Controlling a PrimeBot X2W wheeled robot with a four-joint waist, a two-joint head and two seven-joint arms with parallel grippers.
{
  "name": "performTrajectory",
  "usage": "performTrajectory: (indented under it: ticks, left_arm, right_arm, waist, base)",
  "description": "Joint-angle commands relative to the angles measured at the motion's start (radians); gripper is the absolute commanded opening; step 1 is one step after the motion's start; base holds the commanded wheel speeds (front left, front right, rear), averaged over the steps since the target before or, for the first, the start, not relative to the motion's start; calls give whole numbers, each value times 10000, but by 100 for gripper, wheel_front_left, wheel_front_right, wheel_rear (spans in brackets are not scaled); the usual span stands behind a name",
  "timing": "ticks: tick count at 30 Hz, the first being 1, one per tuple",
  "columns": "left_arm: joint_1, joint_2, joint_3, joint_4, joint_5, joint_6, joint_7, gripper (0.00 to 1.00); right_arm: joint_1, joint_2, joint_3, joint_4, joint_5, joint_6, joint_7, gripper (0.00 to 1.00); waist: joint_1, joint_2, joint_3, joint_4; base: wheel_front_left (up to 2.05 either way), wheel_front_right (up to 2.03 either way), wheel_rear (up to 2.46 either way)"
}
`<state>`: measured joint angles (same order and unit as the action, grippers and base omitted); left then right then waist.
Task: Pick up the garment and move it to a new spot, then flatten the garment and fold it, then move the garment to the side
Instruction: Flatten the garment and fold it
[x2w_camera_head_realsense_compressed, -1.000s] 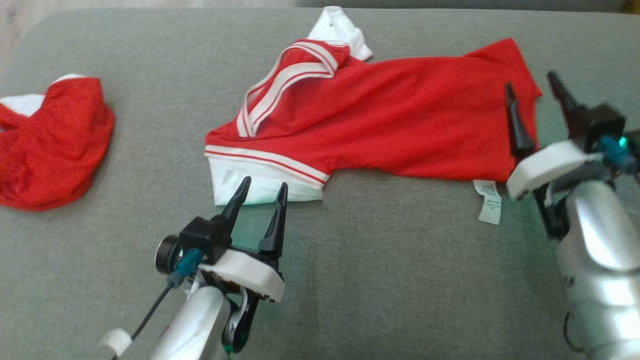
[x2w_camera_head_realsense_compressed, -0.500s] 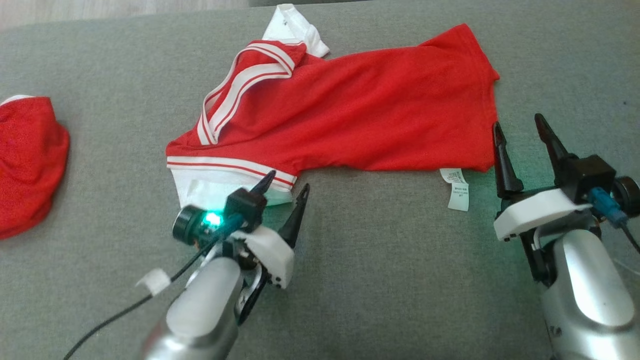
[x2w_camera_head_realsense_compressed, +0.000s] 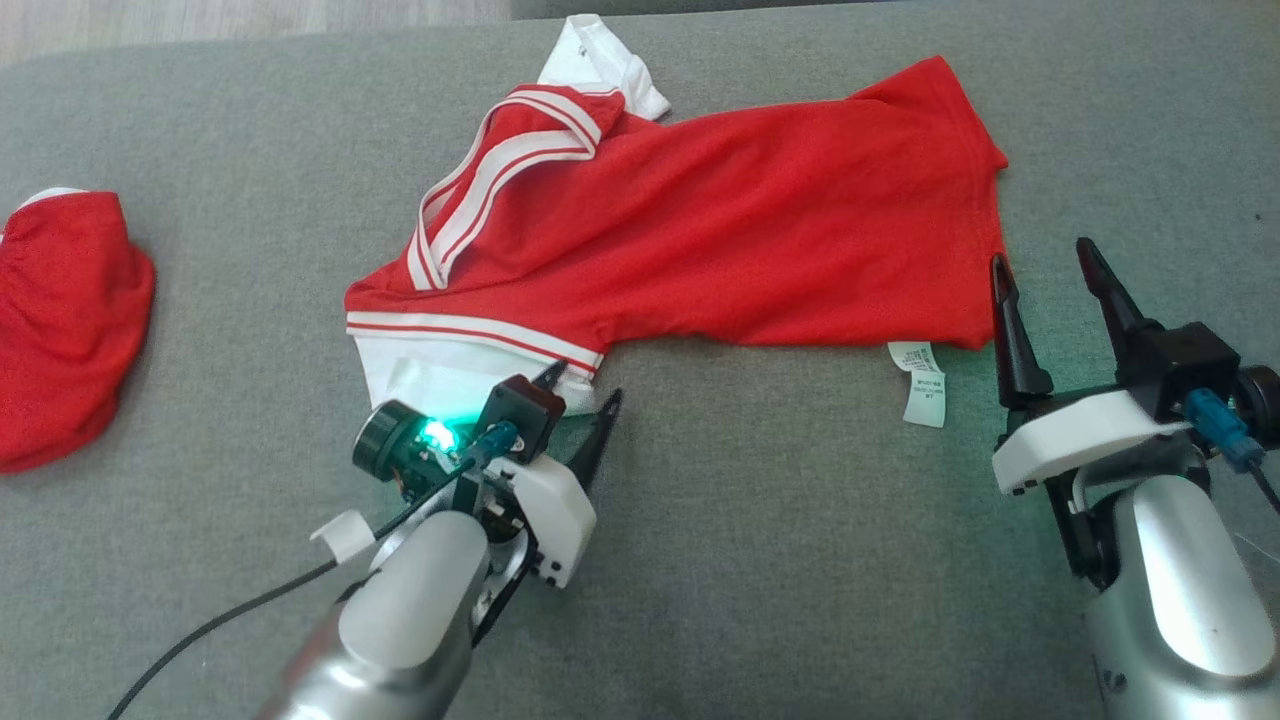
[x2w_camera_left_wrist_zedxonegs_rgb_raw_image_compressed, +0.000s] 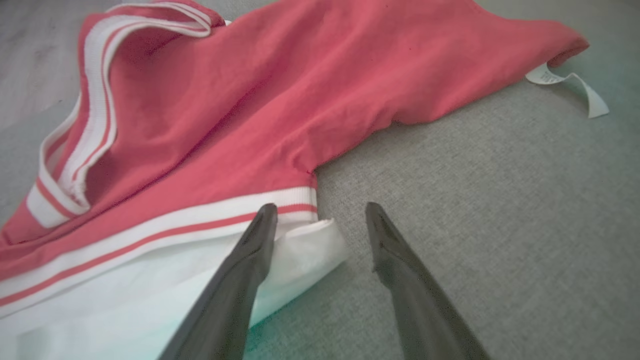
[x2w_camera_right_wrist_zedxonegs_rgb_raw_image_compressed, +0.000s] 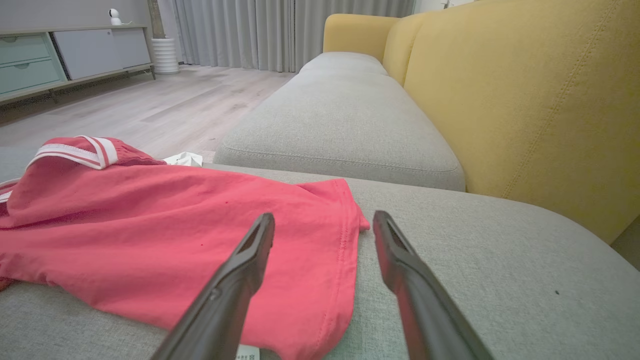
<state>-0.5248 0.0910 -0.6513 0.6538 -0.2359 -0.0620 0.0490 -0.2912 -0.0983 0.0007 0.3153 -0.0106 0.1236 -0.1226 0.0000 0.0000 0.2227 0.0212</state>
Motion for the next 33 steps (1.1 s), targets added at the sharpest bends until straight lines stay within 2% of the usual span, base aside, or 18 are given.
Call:
performTrajectory:
  ticks: [1,2,3,4,9,13,19,26,27,28,29,33]
  left_arm:
    - [-176,296,177,-291,144,23,35,62]
    - [-177,321,142,-282,174,40,56,44]
    - [-177,330,120,-281,185,60,65,17]
    - [-174,326,99,-287,191,84,78,0]
    - [-94,332,81,-494,138,205,9,0]
    - [254,430,238,-985,27,512,-325,0]
    - [1576,565,422,-1984,-304,1074,-610,0]
    - [2592,335,467,-2397,-791,1371,-582,0]
    - [2677,280,499,-2411,-858,1439,-641,31]
    - [2748,232,523,-2417,-922,1483,-705,86]
    - [2819,182,566,-2425,-1024,1506,-773,100]
    - [3060,143,762,-2543,-1250,1681,-1074,100]
  right_arm:
    - [-22,104,195,-390,-46,71,30,100]
    - [-21,118,207,-415,-47,71,39,100]
    - [-21,131,223,-439,-37,71,38,100]
    - [-20,142,230,-460,-26,71,35,100]
    - [6,155,161,-545,-10,71,58,100]
    - [53,147,51,-563,-4,71,25,100]
    - [351,195,-235,-653,-15,71,7,100]
    - [643,262,-490,-736,-43,71,55,100]
    - [673,276,-527,-748,-39,71,62,100]
    - [705,288,-561,-756,-37,71,69,100]
    - [735,299,-588,-767,-39,71,77,100]
    - [867,334,-688,-841,-67,71,75,100]
  waist:
    - [0,0,9,6]
    - [0,0,15,4]
    - [0,0,20,0]
    - [0,0,24,-2]
    - [0,0,31,13]
    - [0,0,9,52]
    - [0,0,-102,240]
    - [0,0,-247,435]
    - [0,0,-279,453]
    - [0,0,-316,476]
    - [0,0,-347,495]
    - [0,0,-500,561]
  base:
    - [0,0,0]
    - [0,0,0]
    - [0,0,0]
    - [0,0,0]
    - [0,0,0]
    - [0,0,0]
    - [0,0,0]
    - [0,0,0]
    - [0,0,0]
    - [0,0,0]
    - [0,0,0]
    - [0,0,0]
